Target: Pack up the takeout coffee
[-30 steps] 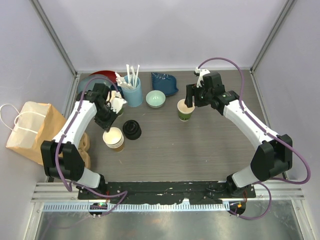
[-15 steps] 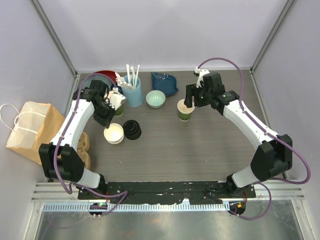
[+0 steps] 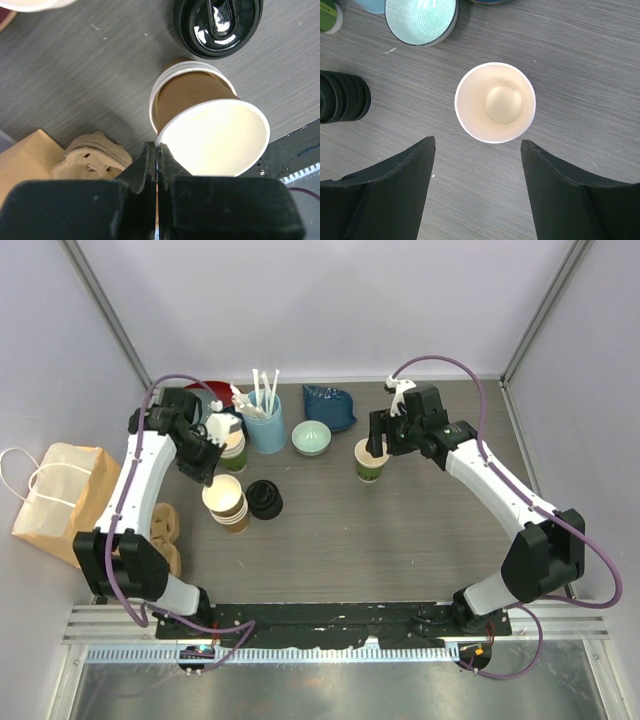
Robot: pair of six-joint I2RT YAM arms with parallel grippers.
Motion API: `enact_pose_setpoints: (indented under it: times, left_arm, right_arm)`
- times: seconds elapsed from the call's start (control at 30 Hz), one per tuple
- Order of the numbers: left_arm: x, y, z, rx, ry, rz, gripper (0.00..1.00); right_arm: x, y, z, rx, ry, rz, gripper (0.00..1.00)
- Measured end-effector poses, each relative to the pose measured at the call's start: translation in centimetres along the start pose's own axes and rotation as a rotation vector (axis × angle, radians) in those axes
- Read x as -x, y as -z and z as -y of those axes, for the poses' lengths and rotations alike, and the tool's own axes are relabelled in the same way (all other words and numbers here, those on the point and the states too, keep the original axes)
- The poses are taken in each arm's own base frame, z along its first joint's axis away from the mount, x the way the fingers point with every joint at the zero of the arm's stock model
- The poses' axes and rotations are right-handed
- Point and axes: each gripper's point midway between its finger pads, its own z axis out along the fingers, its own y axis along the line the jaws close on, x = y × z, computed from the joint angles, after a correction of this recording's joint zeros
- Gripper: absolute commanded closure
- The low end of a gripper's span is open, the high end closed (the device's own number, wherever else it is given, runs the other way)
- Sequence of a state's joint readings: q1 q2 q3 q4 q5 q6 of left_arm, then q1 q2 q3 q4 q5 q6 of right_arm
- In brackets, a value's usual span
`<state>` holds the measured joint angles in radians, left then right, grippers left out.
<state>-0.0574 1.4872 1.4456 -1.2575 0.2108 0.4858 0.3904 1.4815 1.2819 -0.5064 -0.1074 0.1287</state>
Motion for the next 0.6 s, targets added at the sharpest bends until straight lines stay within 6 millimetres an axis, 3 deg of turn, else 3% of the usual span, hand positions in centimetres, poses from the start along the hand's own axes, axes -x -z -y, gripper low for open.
enact_pose_setpoints:
  times: [0.17, 0.3, 0.4, 0.5, 0.6]
  left_arm:
    - [2.2, 3.2, -0.9, 0.071, -0.009, 0.097, 1.00]
    - [3.9, 7.0, -1.0, 0.135, -0.030, 0.203, 1.00]
    - [4.8, 9.7, -0.7, 0.170, -0.028, 0.280, 1.00]
    - [5.1, 11.5, 0.1, 0.187, -0.019, 0.337, 1.00]
    - [5.2, 11.9, 0.9, 0.177, -0.002, 0.358, 1.00]
  right_arm:
    - [1.1, 0.4, -1.1, 0.020, 0.015, 0.024, 0.26]
    - [3.2, 1.3, -3.6, 0.058, 0.046, 0.074, 0.26]
    - [5.2, 2.6, -8.2, 0.139, 0.092, 0.141, 0.26]
    - [6.9, 4.5, -15.6, 0.301, 0.147, 0.240, 0.26]
    - [7.8, 6.9, -22.7, 0.498, 0.150, 0.335, 0.27]
